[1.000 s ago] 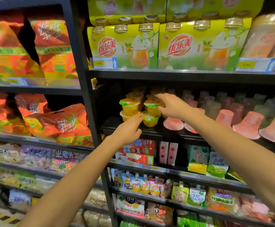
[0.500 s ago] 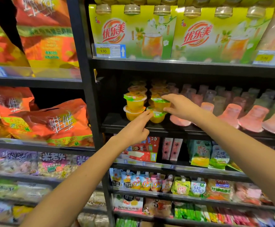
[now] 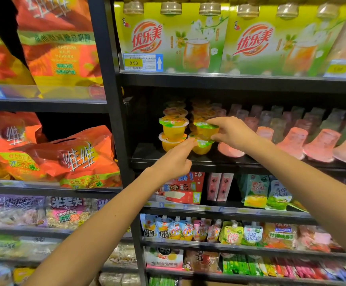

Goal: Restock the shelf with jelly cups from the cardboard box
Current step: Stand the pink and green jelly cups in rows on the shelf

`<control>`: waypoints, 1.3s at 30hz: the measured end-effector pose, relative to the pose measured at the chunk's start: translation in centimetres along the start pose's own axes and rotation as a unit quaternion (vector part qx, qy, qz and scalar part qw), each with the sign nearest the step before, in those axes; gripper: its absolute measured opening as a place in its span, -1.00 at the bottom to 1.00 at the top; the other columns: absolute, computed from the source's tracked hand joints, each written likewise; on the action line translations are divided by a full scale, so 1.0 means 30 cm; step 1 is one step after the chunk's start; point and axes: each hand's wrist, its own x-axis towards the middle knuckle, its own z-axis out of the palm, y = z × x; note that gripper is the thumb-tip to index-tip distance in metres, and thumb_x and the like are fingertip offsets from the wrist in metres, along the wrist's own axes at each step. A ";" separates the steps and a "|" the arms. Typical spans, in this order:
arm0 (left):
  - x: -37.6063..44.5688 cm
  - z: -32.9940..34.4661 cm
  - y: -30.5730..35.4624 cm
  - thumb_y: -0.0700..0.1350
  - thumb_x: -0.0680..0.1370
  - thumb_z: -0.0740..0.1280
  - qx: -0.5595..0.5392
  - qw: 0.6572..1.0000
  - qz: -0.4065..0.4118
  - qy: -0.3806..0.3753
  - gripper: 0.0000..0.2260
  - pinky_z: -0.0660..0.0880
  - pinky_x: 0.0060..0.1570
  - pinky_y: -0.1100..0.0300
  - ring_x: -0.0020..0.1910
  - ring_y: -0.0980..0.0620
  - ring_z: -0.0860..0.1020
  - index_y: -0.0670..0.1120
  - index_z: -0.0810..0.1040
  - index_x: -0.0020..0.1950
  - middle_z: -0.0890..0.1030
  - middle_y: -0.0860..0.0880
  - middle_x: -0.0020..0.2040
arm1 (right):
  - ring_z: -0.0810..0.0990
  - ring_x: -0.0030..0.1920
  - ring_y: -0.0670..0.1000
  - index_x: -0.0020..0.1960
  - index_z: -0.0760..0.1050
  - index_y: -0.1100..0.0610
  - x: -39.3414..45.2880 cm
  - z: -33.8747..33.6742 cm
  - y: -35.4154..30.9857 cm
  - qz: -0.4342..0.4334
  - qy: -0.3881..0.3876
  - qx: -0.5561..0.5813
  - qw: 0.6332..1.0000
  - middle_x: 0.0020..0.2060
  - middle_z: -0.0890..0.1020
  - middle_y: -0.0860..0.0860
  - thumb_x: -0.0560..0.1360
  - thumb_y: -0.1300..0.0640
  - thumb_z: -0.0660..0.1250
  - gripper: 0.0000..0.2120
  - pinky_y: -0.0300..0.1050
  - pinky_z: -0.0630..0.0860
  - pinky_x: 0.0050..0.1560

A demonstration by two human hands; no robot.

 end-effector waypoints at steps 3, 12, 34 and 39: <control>0.000 0.001 0.001 -0.27 0.55 0.24 -0.003 1.000 -0.003 0.002 -0.40 0.12 0.45 0.21 0.55 0.07 0.11 -0.06 0.17 0.57 0.15 0.00 0.58 | 0.58 0.21 0.07 0.46 0.40 0.03 -0.005 -0.003 -0.010 -0.007 0.001 -0.008 1.000 0.36 0.53 0.02 0.51 0.08 0.44 -0.46 0.01 0.49 0.23; -0.005 -0.005 0.005 -0.26 0.53 0.25 0.002 1.000 -0.010 -0.003 -0.39 0.15 0.49 0.14 0.55 0.06 0.13 -0.04 0.19 0.57 0.17 0.00 0.58 | 0.53 0.30 0.07 0.47 0.40 0.01 0.002 -0.001 -0.048 -0.026 0.007 -0.036 0.999 0.36 0.53 -0.01 0.49 0.03 0.46 -0.43 0.03 0.48 0.26; 0.000 -0.074 0.059 -0.18 0.58 0.26 0.102 0.993 -0.014 -0.055 -0.39 0.05 0.45 0.20 0.56 0.10 0.02 0.02 0.10 0.59 0.06 0.05 0.60 | 0.38 0.42 0.08 0.52 0.27 0.02 -0.015 0.001 -0.059 -0.017 -0.014 -0.045 0.999 0.44 0.41 0.01 0.57 0.05 0.34 -0.45 0.05 0.40 0.33; -0.002 -0.083 0.089 -0.16 0.59 0.27 0.115 0.992 -0.025 -0.049 -0.38 0.09 0.45 0.18 0.55 0.10 0.07 0.03 0.09 0.59 0.08 0.05 0.59 | 0.36 0.44 0.10 0.54 0.25 0.07 -0.029 -0.015 -0.065 -0.033 -0.010 -0.031 0.999 0.46 0.38 0.05 0.55 0.03 0.37 -0.39 0.05 0.38 0.41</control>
